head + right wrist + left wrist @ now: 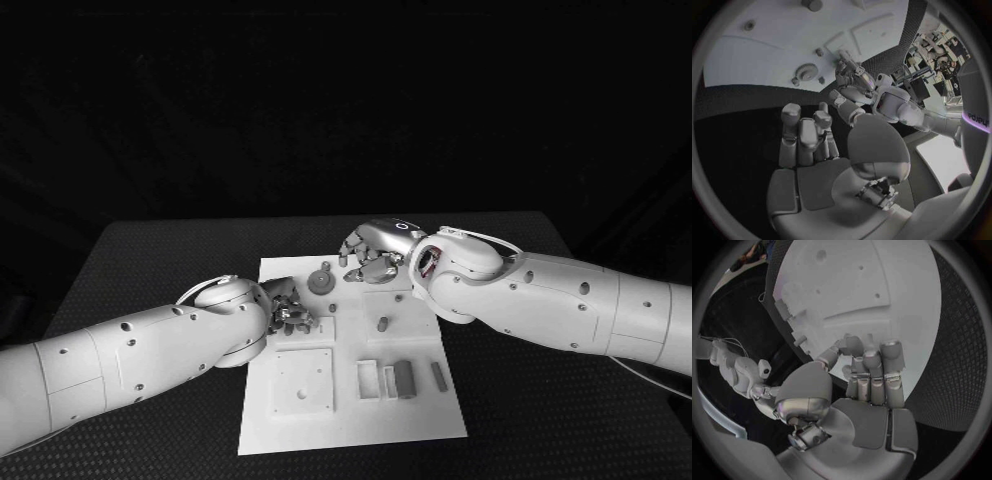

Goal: Assemble the parts on the task board

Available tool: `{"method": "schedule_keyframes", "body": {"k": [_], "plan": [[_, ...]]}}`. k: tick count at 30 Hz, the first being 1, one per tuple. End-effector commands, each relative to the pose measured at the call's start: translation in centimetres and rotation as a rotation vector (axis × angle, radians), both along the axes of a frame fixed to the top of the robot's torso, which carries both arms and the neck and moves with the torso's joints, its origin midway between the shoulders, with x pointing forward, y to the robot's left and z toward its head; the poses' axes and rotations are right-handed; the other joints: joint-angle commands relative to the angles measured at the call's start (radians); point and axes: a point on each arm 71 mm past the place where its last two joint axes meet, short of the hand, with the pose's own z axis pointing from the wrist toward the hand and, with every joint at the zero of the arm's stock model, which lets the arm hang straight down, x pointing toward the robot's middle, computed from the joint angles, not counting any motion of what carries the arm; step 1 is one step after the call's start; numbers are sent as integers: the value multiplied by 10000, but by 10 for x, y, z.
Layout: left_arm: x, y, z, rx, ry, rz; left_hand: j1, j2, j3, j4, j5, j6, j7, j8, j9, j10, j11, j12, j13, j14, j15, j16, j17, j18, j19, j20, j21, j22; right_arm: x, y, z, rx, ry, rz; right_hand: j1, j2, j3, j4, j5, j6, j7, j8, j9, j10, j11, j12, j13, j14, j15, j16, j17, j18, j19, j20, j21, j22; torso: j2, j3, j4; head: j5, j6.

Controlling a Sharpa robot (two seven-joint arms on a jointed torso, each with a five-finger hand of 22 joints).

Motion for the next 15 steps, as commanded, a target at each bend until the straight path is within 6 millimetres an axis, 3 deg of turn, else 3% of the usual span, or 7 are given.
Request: {"method": "schedule_keyframes", "body": {"k": [1, 7, 15], "plan": [[-1, -2, -1, -81, -27, -94, -87, -212, -20, 116, 19, 459, -240, -65, 17, -82, -22, 62, -20, -98, -91, 62, -33, 547, -25, -33, 56, 196, 0, 0, 0, -88, 41, 45, -19, -72, 46, 0, 21, 47, 101, -69, 6, -17, 66, -49, -4, -68, -17, -68, -14, 461, -9, -71, -57, 57, 3, -1, 4, -14, -5], [-1, -2, -1, -55, 29, -105, -285, -485, -27, 303, 20, 471, -253, -103, 70, -87, -35, 91, -64, -117, -106, 125, -133, 560, -31, -58, 60, 187, 0, 0, -1, -122, 80, 59, -24, -74, 47, 2, 21, 44, 101, -72, 6, -18, 67, -50, -4, -68, -16, -69, -13, 461, -9, -70, -58, 57, 0, -7, 9, -16, -9], [-1, -1, -2, -46, 78, -74, -357, -633, -13, 387, 19, 493, -264, -117, 113, -76, -47, 127, -87, -116, -120, 184, -196, 570, -14, -73, 75, 187, 0, 0, -1, -132, 94, 67, -26, -70, 50, 4, 21, 43, 102, -74, 6, -18, 68, -51, -4, -69, -16, -70, -16, 461, -9, -70, -60, 56, -1, -13, 10, -27, -6]]}}
